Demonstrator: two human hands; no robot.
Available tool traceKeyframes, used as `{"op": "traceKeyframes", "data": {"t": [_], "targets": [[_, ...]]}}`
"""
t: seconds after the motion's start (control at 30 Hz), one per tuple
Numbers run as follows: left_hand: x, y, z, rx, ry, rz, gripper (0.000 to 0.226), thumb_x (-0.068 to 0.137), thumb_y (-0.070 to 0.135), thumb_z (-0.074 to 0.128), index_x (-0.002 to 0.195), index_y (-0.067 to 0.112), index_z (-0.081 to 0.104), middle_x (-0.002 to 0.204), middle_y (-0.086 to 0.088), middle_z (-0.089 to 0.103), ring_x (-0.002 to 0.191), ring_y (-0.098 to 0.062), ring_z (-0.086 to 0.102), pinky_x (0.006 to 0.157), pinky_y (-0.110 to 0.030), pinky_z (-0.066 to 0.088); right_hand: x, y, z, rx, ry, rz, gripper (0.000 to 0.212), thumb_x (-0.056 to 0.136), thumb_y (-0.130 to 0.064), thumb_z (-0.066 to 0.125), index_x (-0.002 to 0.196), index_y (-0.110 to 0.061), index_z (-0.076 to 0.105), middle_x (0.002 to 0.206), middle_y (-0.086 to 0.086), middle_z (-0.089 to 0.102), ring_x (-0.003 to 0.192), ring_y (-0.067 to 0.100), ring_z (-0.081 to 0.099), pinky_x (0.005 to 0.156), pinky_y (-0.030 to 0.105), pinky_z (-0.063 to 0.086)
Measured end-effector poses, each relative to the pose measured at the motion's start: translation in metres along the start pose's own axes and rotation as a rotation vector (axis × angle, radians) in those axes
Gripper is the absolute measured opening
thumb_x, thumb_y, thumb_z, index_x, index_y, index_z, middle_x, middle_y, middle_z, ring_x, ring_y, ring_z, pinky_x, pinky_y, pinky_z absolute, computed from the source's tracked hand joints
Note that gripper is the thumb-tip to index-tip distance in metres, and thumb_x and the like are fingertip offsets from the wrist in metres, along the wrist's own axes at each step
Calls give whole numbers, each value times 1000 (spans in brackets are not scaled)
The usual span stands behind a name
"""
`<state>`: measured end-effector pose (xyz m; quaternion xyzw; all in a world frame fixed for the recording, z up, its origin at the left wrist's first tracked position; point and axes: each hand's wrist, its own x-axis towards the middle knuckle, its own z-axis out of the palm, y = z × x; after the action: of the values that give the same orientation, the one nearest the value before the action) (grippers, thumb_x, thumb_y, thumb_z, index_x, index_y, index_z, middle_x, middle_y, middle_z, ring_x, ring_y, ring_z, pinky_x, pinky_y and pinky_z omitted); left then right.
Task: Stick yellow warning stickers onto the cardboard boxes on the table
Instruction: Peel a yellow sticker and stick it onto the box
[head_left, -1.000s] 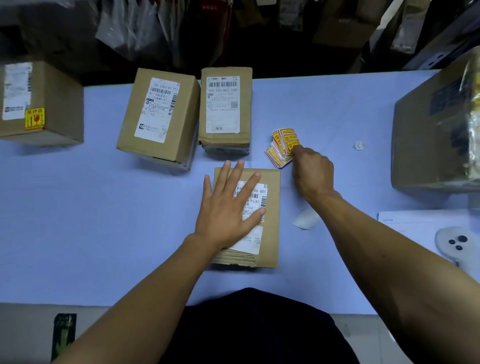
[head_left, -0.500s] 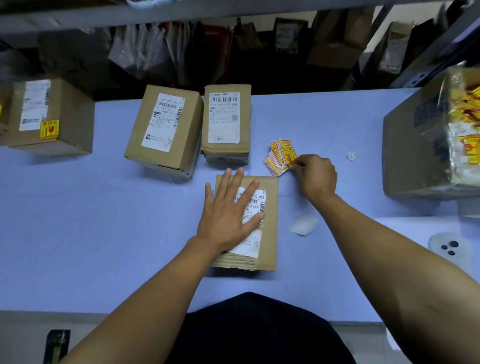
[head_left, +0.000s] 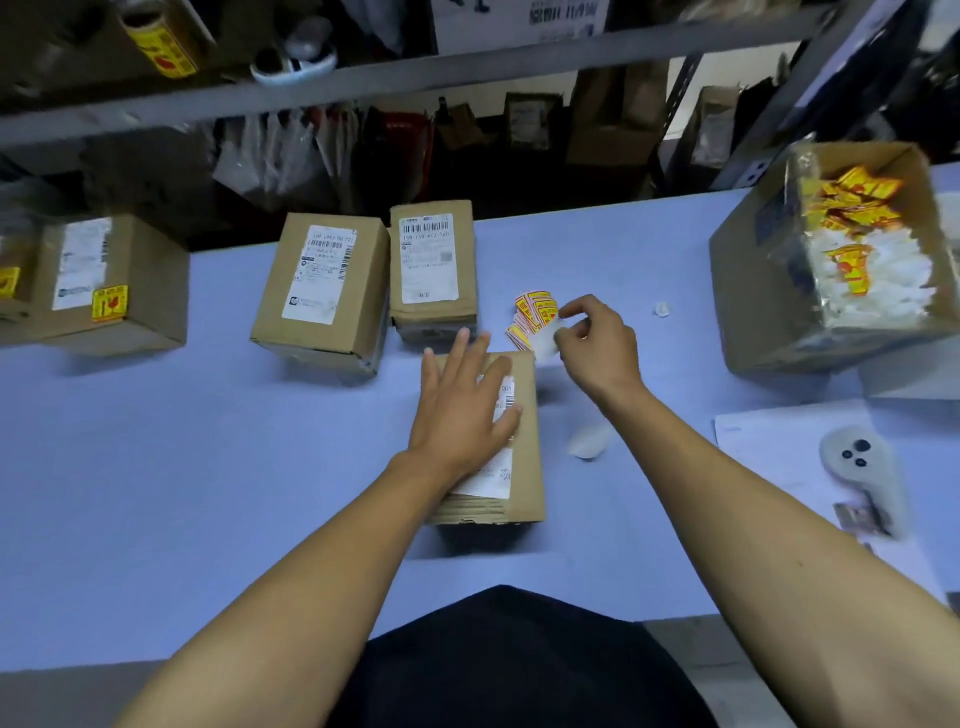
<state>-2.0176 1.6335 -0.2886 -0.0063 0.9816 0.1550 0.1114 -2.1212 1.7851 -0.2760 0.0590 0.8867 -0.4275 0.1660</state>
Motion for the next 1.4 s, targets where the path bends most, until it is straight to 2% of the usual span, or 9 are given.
{"op": "traceKeyframes", "data": {"t": [0.17,0.27,0.37,0.53,0.63,0.73,0.93,1.2,1.4], "targets": [[2,20,-15,-238,96,17,58,91,46,61,140,17,49,146,-2,48,144,-27,32,116,-49,20,-36,-23,-3,95,-7,-89,15,83,-15,57,82,-14,72,77,3,71,81,24,66,77,38,54],[-2,27,-24,-409,232,-19,34,90,28,62,122,15,63,116,-5,66,112,-27,57,91,-37,44,-54,-30,-5,195,-82,-79,16,75,-21,58,76,-18,74,74,-2,71,76,18,67,78,43,59],[-11,27,-28,-483,334,-67,22,90,12,55,106,15,70,98,-4,72,91,-25,63,74,-36,45,-67,-34,-4,237,-130,-84,14,73,-27,60,75,-22,73,74,-8,70,78,14,65,83,45,58],[-27,22,-38,-668,338,-219,14,95,18,59,88,19,71,75,1,69,72,-18,59,62,-27,40,-82,-36,0,329,-150,-104,11,87,-27,64,93,-27,72,87,-5,70,77,12,62,86,40,54],[-35,16,-44,-1133,268,-383,13,96,16,60,95,16,72,84,-4,74,75,-15,66,73,-32,54,-90,-34,2,343,-135,-72,18,92,-28,62,108,-22,69,94,-3,67,78,14,61,86,41,55],[-49,14,-49,-1473,151,-422,15,98,11,57,105,12,70,87,-5,74,75,-13,69,74,-28,57,-101,-36,4,409,-221,-24,11,97,-20,60,102,-18,69,90,-3,66,73,13,60,77,36,55],[-69,9,-53,-1542,118,-380,14,98,7,57,103,12,69,76,1,75,70,-9,70,66,-21,57,-116,-41,11,477,-254,-43,14,94,-11,64,80,-14,64,67,-5,62,56,6,59,64,29,52],[-80,5,-62,-1609,130,-408,10,95,9,62,99,12,71,79,-2,74,71,-12,69,65,-23,57,-125,-47,8,520,-290,-64,8,94,-11,65,87,-9,66,73,4,64,60,12,59,63,30,57],[-76,1,-69,-1714,247,-509,6,95,8,62,93,8,68,80,-6,71,68,-13,66,63,-21,56,-131,-52,10,502,-445,-68,13,94,-8,63,82,-10,67,71,4,66,62,12,60,66,31,58]]}}
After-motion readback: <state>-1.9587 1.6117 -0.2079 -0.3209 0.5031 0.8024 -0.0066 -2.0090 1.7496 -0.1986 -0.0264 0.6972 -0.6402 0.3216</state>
